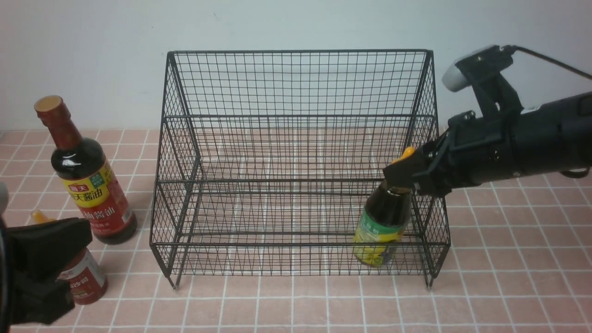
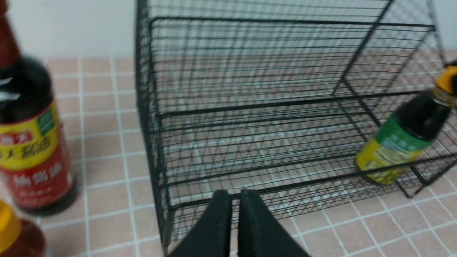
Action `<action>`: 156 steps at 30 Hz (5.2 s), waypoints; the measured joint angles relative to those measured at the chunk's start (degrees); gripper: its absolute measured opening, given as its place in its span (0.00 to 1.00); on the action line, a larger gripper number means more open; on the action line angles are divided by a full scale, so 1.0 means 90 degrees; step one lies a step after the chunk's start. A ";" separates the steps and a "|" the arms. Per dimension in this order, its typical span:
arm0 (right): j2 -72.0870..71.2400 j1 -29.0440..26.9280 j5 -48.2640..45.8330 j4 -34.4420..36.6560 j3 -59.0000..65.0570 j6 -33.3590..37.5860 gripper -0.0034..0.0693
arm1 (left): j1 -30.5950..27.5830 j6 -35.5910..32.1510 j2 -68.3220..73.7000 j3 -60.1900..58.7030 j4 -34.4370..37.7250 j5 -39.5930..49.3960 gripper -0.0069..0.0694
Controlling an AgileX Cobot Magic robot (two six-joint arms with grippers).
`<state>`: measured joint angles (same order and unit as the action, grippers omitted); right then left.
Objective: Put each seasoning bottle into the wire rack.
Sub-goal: Use the right arm to put the condiment bottle back on the shelf, then use the left arm to grab the condiment bottle closest to it
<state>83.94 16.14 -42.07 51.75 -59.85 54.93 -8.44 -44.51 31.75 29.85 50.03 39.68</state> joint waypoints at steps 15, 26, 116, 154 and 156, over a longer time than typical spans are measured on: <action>-0.0006 0.0007 0.0238 0.0527 -0.0044 0.0000 0.60 | 0.0000 -0.0345 -0.0606 -0.0907 0.0080 -0.0488 0.08; -0.0917 -0.0432 0.0151 -0.0041 -0.0497 -0.0336 0.52 | 0.0000 -0.0345 -0.0606 -0.0907 0.0080 -0.0568 0.08; -0.9403 -0.1725 0.2352 -0.5750 0.6801 -0.6677 0.03 | 0.0000 -0.0349 -0.0607 -0.0907 0.0142 -0.0453 0.08; -0.9403 -0.1725 0.2345 -0.5713 0.6799 -0.5886 0.03 | 0.0000 -0.0349 -0.0607 -0.0907 0.0142 -0.0448 0.08; -0.9403 -0.1725 0.2345 -0.5713 0.6799 -0.5886 0.03 | 0.0000 -0.0349 -0.0607 -0.0907 0.0142 -0.0446 0.08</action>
<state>-0.68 0.62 -20.97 0.33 1.34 1.96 -8.44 -47.65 26.28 21.69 51.31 35.67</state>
